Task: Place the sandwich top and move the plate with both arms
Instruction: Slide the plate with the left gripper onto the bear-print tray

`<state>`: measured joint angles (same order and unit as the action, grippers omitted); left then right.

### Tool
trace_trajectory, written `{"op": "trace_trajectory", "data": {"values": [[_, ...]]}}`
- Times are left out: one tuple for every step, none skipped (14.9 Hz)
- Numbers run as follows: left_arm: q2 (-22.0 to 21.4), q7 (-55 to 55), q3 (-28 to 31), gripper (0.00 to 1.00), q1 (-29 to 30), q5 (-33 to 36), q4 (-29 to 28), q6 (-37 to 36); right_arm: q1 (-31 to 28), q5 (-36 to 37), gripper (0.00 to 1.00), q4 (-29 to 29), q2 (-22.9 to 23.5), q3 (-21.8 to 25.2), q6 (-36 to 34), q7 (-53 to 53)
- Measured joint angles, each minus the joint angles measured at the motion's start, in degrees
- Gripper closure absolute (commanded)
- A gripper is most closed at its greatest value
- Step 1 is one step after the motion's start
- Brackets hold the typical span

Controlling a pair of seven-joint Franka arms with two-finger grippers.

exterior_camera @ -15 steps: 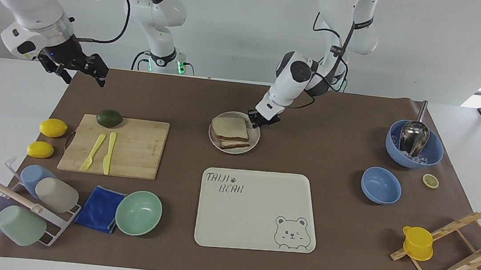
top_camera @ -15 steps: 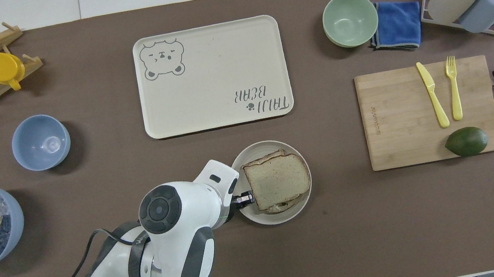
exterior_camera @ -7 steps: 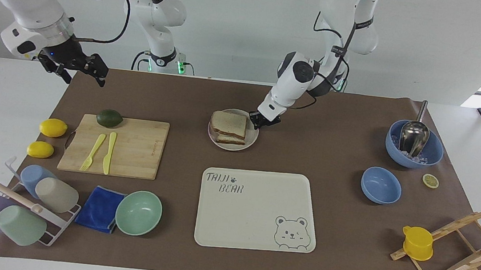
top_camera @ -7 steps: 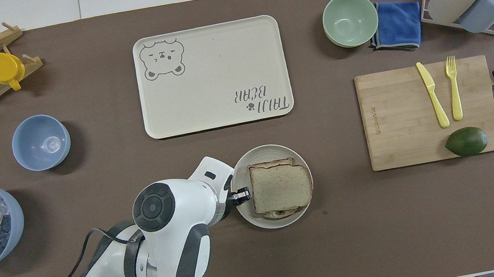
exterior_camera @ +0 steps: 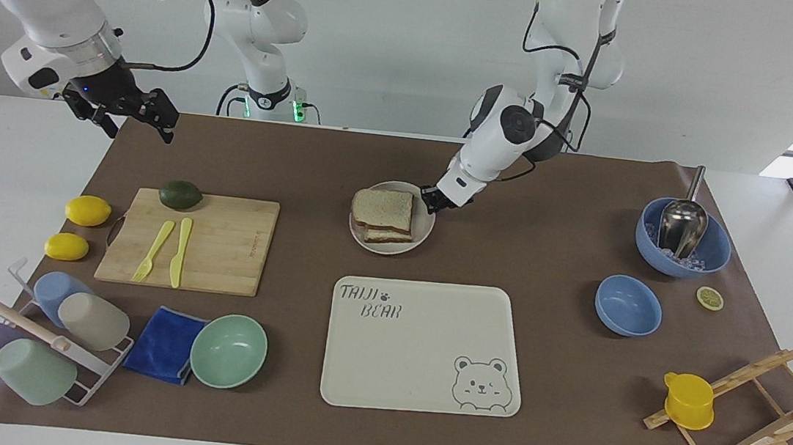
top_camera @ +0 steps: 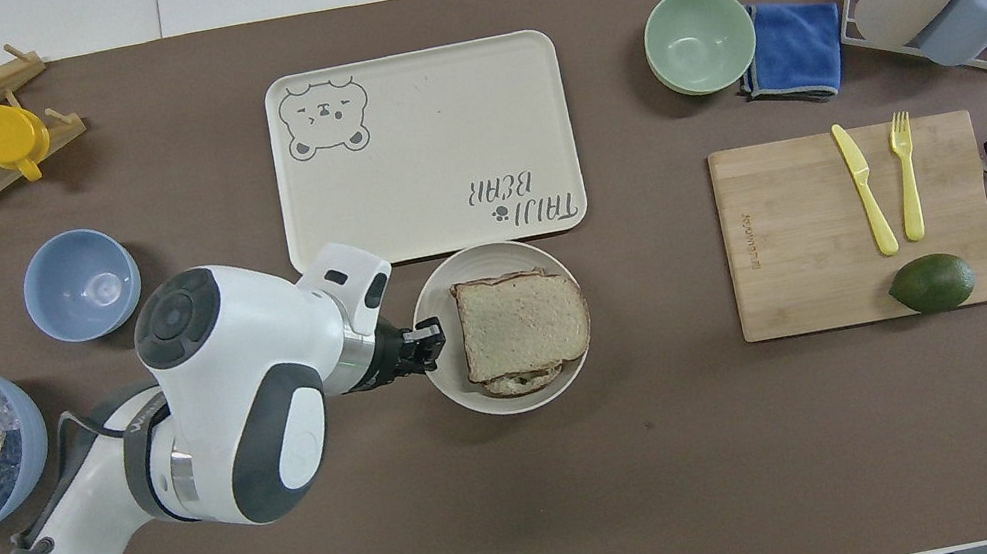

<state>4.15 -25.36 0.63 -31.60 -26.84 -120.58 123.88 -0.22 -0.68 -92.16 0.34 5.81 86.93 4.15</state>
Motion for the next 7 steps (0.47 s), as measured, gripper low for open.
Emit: {"op": "trace_trajectory", "data": {"values": [[0.16,0.35,0.08,1.00,1.48,0.01,2.31,-1.53,0.00,0.00,0.00,0.00,0.00,0.00,0.00,0.00],[0.60,0.55,0.15,1.00,2.77,0.13,4.62,-2.98,0.00,0.00,0.00,0.00,0.00,0.00,0.00,0.00],[1.34,0.65,0.18,1.00,3.97,0.32,6.91,-4.16,0.00,0.00,0.00,0.00,0.00,0.00,0.00,0.00],[2.33,0.67,0.21,1.00,5.21,0.45,9.20,-4.85,0.00,0.00,0.00,0.00,0.00,0.00,0.00,0.00],[3.62,0.73,0.23,1.00,6.43,0.48,11.43,-5.27,0.00,0.00,0.00,0.00,0.00,0.00,0.00,0.00],[5.28,0.82,0.23,1.00,7.61,0.49,13.95,-5.79,0.00,0.00,0.00,0.00,0.00,0.00,0.00,0.00],[7.29,0.88,0.23,1.00,8.63,0.49,16.71,-6.33,0.00,0.00,0.00,0.00,0.00,0.00,0.00,0.00]]}}
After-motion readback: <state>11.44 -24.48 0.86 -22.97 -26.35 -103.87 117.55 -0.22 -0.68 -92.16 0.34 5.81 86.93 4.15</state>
